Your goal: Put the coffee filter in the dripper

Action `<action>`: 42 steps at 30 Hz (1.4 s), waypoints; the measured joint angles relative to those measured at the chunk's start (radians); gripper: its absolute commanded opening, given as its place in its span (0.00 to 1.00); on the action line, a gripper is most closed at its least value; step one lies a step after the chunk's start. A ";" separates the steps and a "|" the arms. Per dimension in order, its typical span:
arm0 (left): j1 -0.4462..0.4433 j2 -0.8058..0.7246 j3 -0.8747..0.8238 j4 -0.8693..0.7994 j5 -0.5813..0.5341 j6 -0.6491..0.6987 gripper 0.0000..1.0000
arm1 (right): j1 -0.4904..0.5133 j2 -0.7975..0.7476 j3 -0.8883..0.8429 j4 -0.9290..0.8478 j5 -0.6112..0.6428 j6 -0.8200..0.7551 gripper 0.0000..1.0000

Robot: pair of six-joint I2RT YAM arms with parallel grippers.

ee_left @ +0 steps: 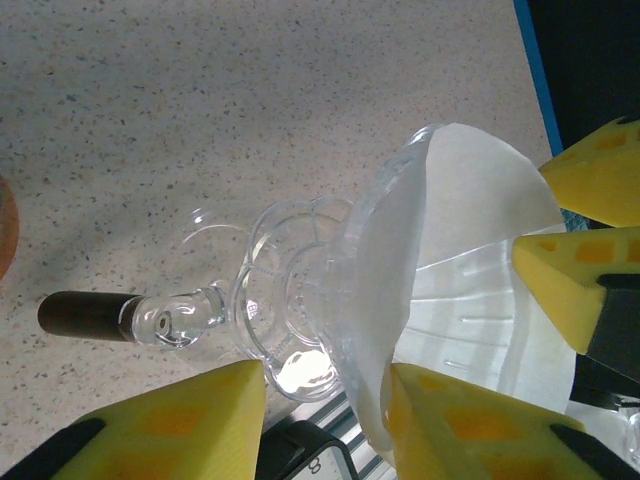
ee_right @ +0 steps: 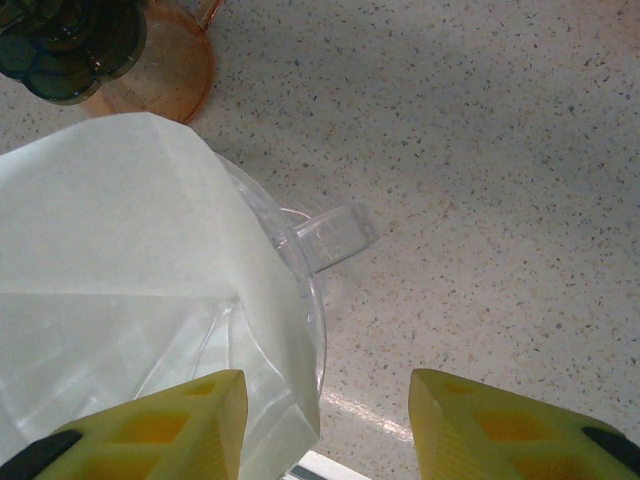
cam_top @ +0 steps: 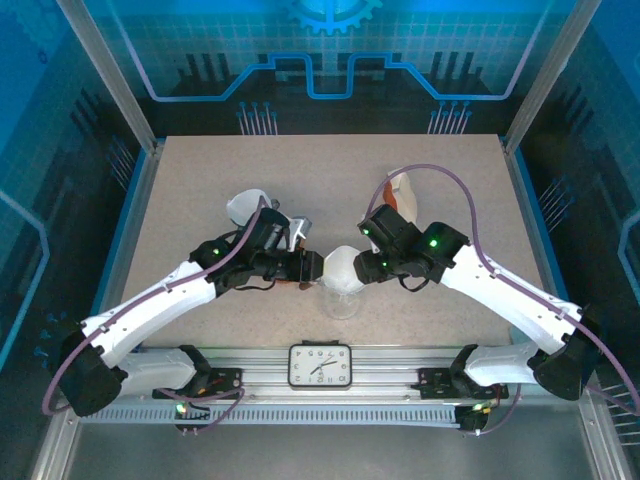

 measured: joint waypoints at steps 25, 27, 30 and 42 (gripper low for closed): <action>0.000 0.000 -0.017 0.010 -0.010 -0.001 0.43 | 0.006 0.183 0.099 0.010 -0.023 -0.074 0.67; 0.000 0.000 -0.017 0.016 -0.010 -0.001 0.43 | 0.006 0.190 0.099 0.000 -0.020 -0.078 0.69; 0.000 0.000 -0.020 0.021 -0.010 -0.001 0.44 | 0.006 0.189 0.099 -0.001 -0.019 -0.085 0.72; 0.000 0.000 -0.023 0.022 -0.008 -0.001 0.42 | 0.006 0.211 0.064 0.003 -0.018 -0.084 0.72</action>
